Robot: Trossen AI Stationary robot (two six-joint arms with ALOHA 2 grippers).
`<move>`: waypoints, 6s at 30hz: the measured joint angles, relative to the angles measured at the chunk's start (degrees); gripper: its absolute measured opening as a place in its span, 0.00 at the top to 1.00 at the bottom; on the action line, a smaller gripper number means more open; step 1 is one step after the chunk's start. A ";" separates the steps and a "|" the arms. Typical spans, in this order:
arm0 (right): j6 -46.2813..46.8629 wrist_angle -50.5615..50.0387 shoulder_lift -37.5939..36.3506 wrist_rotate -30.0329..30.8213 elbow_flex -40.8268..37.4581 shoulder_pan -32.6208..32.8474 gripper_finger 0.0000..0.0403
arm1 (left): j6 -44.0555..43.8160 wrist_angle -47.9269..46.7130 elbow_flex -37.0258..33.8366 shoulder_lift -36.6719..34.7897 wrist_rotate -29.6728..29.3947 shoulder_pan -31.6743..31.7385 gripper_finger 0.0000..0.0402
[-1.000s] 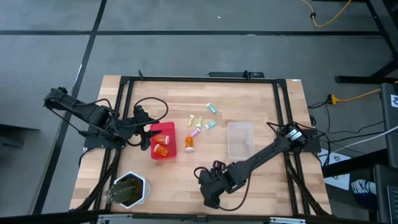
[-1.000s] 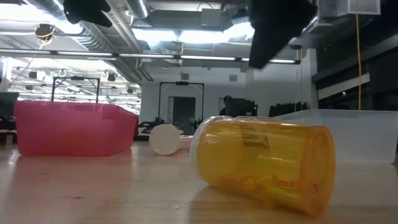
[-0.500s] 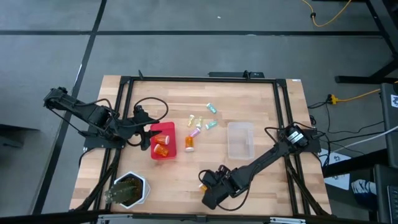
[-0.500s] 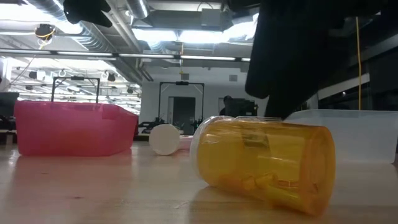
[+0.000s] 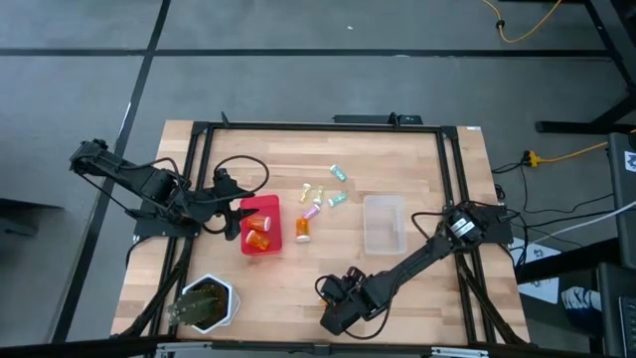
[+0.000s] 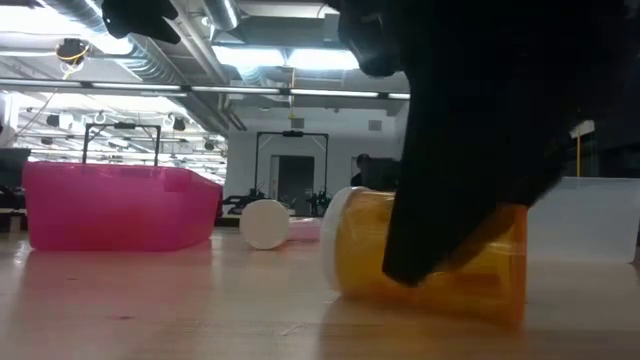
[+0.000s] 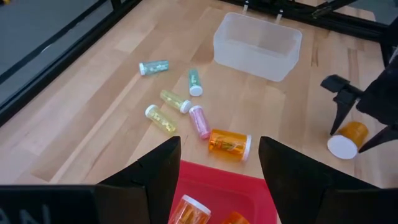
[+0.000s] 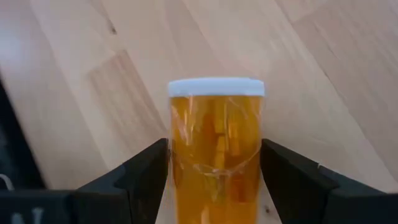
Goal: Pick and place medicine bottles into bin by pill shape (circle, oval)
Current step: Put the big orange pill bottle into the red bin
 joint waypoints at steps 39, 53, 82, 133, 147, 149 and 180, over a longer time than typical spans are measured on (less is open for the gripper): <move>-47.04 14.98 0.01 12.27 13.78 -10.75 0.53 | -1.64 0.17 -0.01 0.13 0.00 -0.01 0.47; -53.58 24.42 1.81 5.00 12.86 -21.84 0.53 | -1.39 0.44 -0.01 0.11 -0.02 -0.02 0.47; -55.86 35.71 5.85 -2.89 12.78 -28.89 0.45 | -1.31 0.39 -0.01 0.12 -0.02 0.00 0.47; -72.56 -13.66 -4.05 0.57 12.86 -18.71 0.32 | -1.59 0.37 0.00 0.11 0.00 -0.01 0.47; -92.73 -11.10 -1.13 0.16 12.84 -25.47 0.32 | -1.35 0.39 -0.01 0.13 -0.02 0.00 0.47; -93.72 -10.30 -0.58 0.17 12.84 -26.52 0.32 | -1.35 0.39 -0.01 0.11 -0.02 -0.01 0.47; -120.16 -5.14 4.06 -13.34 12.78 -30.52 0.32 | -1.35 0.27 -0.01 0.11 -0.04 0.00 0.47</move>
